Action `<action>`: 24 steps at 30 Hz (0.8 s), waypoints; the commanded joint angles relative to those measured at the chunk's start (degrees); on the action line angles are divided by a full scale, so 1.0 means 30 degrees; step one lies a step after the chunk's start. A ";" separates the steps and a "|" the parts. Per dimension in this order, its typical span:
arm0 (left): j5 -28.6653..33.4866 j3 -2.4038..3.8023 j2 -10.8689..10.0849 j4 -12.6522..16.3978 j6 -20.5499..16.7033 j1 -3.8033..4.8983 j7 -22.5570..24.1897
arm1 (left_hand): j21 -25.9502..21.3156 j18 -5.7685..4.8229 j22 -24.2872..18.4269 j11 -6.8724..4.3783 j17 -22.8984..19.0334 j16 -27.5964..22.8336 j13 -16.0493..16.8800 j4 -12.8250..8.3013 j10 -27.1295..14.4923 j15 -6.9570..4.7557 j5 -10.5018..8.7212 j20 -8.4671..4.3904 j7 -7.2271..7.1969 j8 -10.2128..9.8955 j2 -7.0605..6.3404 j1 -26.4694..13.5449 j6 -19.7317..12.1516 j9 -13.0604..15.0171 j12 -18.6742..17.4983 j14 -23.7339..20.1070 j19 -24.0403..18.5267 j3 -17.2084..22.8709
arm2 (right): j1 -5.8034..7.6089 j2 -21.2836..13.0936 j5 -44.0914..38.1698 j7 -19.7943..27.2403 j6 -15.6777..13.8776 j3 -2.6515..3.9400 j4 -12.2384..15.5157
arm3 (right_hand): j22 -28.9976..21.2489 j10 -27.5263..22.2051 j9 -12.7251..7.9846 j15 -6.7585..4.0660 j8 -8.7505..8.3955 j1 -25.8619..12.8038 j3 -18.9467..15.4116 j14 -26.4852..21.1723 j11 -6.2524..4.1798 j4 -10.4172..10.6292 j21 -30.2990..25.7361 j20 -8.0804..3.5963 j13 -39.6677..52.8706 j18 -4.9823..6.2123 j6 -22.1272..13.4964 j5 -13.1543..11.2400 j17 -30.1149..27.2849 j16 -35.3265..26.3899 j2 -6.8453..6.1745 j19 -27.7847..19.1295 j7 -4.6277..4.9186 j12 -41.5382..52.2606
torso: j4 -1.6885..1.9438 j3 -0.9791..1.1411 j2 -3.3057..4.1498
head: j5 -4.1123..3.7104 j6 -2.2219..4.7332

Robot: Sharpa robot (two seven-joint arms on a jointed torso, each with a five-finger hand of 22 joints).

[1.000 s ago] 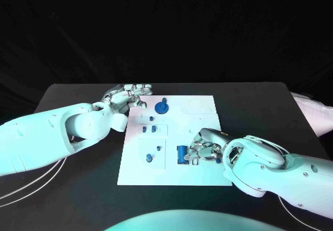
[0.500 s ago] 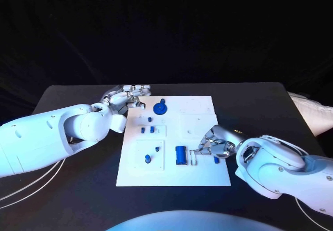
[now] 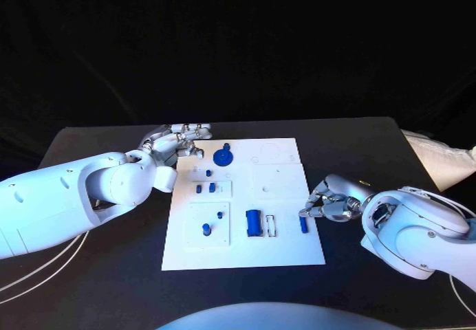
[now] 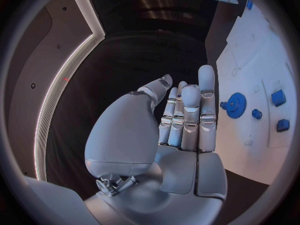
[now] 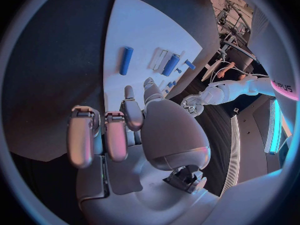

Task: Assemble the parts on the task board

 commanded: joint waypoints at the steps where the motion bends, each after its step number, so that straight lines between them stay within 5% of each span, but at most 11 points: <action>1: -0.0164 0.0009 0.0030 0.0026 0.0355 0.0000 0.0089 | -0.0132 0.0365 -0.0019 0.0002 -0.0020 0.0008 0.0026 0.0037 -0.0159 0.0055 0.0000 0.0116 -0.0042 0.0023 0.0145 -0.0012 -0.0151 0.0000 0.0091 -0.0143 -0.0050 -0.0108 | -0.0133 0.0021 -0.1975 -0.0301 0.1696 -0.0025 -0.0251 | -0.0093 -0.0239 -0.0034 0.0167 -0.0172 -0.0536 -0.0141 0.1368 0.0073 0.0385 0.0016 0.0180 -0.0176 -0.0175 -0.0019 -0.0166 0.1943 -0.0009 0.0010 -0.0002 0.0068 -0.0292 | 0.0025 -0.0005 -0.0005 | -0.0077 0.0003; 13: -0.0203 0.0006 -0.0001 0.0013 0.0373 -0.0003 0.0090 | -0.0132 0.0365 -0.0019 0.0002 -0.0020 0.0008 0.0026 0.0037 -0.0159 0.0055 0.0000 0.0116 -0.0042 0.0023 0.0145 -0.0012 -0.0151 0.0000 0.0091 -0.0143 -0.0050 -0.0108 | -0.0817 0.0817 -0.3242 -0.0424 0.2166 -0.0077 -0.0981 | -0.0045 -0.0228 0.0041 0.0152 -0.0236 -0.0789 -0.0258 0.1370 0.0037 0.0666 0.0027 0.0205 -0.0161 -0.0174 0.0128 0.0380 0.1981 -0.0015 -0.0150 -0.0018 0.0014 -0.0357 | 0.0053 -0.0009 0.0014 | 0.0003 -0.0038; 24: -0.0204 0.0006 -0.0030 0.0014 0.0419 -0.0004 0.0052 | -0.0149 0.0367 -0.0033 0.0002 -0.0078 -0.0001 0.0028 0.0036 -0.0184 0.0055 0.0004 0.0118 -0.0044 0.0039 0.0167 -0.0001 -0.0163 0.0001 0.0130 -0.0168 -0.0046 -0.0143 | -0.1014 0.1543 -0.3850 -0.0426 0.2756 -0.0079 -0.1295 | 0.0065 -0.0157 0.0163 0.0054 -0.0272 0.0443 0.0297 0.1391 -0.0074 -0.0073 0.0078 0.0126 0.0053 -0.0190 0.0363 0.0038 0.2080 0.0019 -0.0046 0.0007 -0.0088 -0.0184 | 0.0027 -0.0004 0.0016 | 0.0049 -0.0142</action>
